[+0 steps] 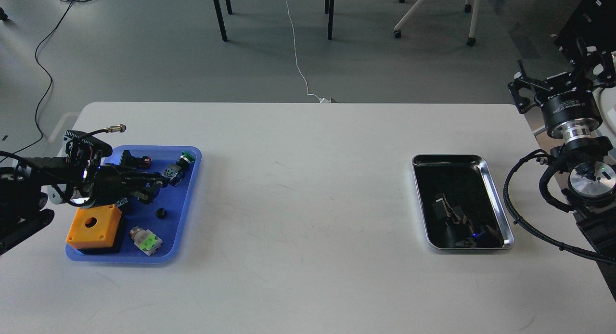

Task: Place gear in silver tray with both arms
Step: 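Lift the black gear out of the blue tray with the left gripper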

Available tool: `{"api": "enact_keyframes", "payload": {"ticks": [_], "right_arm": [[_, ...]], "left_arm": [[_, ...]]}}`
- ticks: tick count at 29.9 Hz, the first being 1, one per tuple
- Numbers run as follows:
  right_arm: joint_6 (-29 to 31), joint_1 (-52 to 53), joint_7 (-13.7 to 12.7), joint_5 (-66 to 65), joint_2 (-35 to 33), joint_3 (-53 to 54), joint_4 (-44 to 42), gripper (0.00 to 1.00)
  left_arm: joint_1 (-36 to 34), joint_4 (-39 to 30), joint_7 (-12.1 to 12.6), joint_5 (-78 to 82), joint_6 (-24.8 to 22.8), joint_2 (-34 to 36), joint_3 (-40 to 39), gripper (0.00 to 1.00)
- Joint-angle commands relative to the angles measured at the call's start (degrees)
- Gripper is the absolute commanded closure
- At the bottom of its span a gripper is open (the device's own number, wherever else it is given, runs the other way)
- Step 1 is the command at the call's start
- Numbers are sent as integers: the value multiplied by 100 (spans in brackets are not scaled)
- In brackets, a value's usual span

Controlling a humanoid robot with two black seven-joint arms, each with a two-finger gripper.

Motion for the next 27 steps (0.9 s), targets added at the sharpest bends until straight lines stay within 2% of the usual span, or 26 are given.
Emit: {"api": "enact_keyframes", "payload": {"ticks": [1,7,11,17,21,27], "right_arm": [[0,0,-1,1,-5,0,4,1],[0,0,-1,1,-5,0,4,1],[0,0,-1,1,-5,0,4,1],[0,8,-1,1,-5,0,22,1],[0,8,-1,1,-66,8,22,1],[0,-62,-1,1,-268,17,162,1]], "left_arm": [[-153,-18,-1,-74,-116,205,5,80],[-354,-27,-1,-21,-133,583,14,80],[-819,-307,-1,-30,-186,776,13,79],[-1847,-1177,-1,-65,-906,794,-30,80],[-2279,-1450,-1,-65,-960,479,-31,80],[-2464,-1442,-1,-4,-960,-707,5,80]]}}
